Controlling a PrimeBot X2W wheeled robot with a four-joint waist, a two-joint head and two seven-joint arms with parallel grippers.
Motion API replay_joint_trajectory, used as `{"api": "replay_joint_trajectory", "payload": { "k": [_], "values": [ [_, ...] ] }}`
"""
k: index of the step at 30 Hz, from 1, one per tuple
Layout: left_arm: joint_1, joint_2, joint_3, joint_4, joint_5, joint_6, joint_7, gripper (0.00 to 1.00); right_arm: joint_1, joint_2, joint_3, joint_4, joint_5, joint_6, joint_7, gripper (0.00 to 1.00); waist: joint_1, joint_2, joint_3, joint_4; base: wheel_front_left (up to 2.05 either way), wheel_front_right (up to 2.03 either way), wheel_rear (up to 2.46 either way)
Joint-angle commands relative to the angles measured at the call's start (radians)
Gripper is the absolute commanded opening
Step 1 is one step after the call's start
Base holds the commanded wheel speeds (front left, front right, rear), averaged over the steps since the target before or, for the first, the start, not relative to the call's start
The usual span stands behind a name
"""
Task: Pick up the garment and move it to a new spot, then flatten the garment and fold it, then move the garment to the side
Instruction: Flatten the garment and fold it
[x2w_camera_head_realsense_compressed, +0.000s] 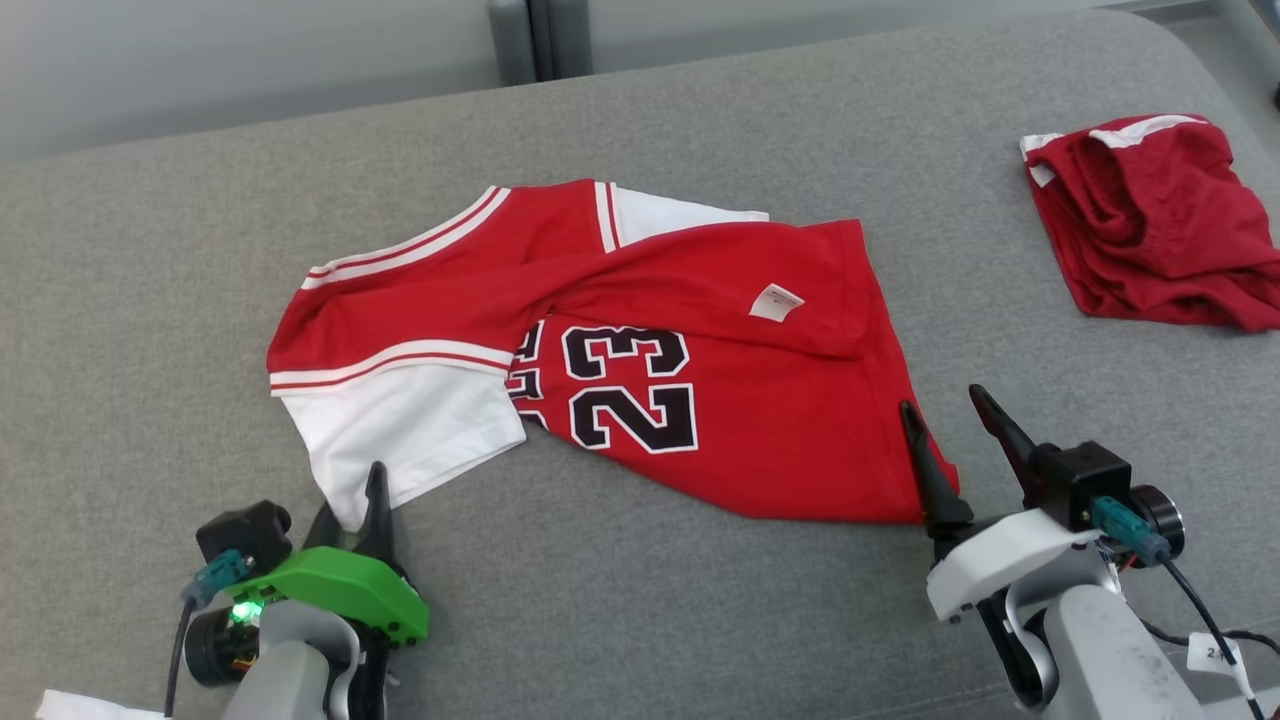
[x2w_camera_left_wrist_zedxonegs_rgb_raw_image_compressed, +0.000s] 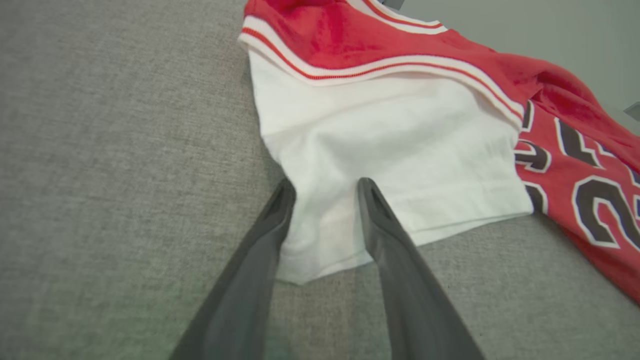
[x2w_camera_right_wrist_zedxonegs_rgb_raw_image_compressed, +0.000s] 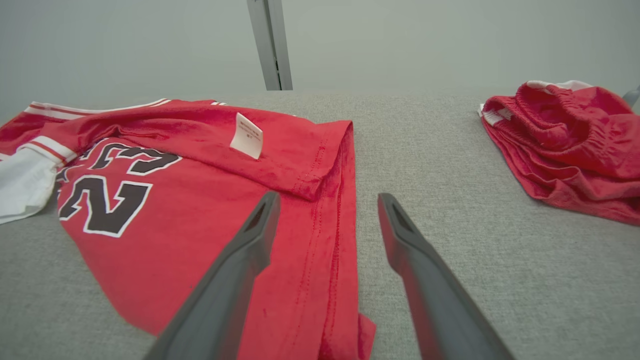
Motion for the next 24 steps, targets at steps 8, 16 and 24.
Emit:
{"api": "replay_joint_trajectory", "payload": {
  "k": [8,16,24],
  "values": [
    [-0.018,0.020,-0.038,-0.095,-0.029,-0.005,-0.009,0.00,-0.143,-0.003,0.018,0.186,0.133,-0.002,-0.004,1.00,0.0000,0.0000,0.049,0.069,0.00,0.00,0.00],
    [0.033,0.017,-0.017,-0.246,0.014,-0.006,-0.009,0.00,-0.279,-0.004,0.066,0.383,0.290,-0.002,0.029,1.00,0.0000,0.0000,0.075,0.119,0.00,0.00,0.00],
    [0.048,0.007,-0.015,-0.304,0.038,-0.006,-0.009,0.00,-0.372,-0.004,0.086,0.489,0.379,-0.002,0.024,1.00,0.0000,0.0000,0.090,0.132,0.00,0.00,0.00]
  ]
}}
